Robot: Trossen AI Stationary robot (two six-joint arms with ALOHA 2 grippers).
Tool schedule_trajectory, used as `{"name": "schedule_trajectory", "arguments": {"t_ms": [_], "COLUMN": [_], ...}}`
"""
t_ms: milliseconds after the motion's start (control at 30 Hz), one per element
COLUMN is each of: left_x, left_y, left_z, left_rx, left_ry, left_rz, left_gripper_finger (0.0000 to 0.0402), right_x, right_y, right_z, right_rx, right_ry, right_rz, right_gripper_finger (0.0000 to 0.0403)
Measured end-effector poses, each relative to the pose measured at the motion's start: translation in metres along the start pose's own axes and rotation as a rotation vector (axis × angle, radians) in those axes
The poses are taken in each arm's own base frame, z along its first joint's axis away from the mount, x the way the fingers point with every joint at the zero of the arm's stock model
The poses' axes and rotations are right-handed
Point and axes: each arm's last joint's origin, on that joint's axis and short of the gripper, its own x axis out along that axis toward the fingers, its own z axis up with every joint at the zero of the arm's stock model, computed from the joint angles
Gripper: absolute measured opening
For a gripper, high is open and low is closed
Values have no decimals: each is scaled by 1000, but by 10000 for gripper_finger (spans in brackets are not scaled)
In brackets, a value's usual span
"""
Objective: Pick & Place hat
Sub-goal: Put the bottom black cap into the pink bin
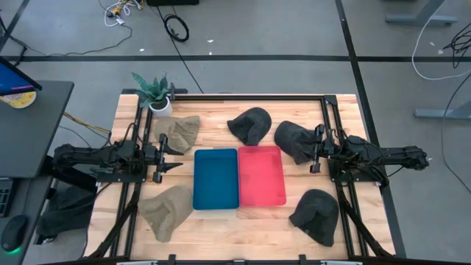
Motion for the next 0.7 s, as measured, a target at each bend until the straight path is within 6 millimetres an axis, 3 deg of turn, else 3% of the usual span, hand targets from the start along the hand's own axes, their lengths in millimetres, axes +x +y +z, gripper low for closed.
{"name": "schedule_trajectory", "arguments": {"t_ms": [467, 700], "left_x": [0, 0], "left_y": [0, 0], "left_z": [0, 0], "left_rx": [0, 0], "left_ry": [0, 0], "left_rz": [0, 0], "left_gripper_finger": [170, 170], "right_x": [0, 0], "right_y": [0, 0], "right_z": [0, 0], "right_rx": [26, 375], "right_ry": [-2, -4], "right_rz": [0, 1], "right_gripper_finger": [118, 118]}}
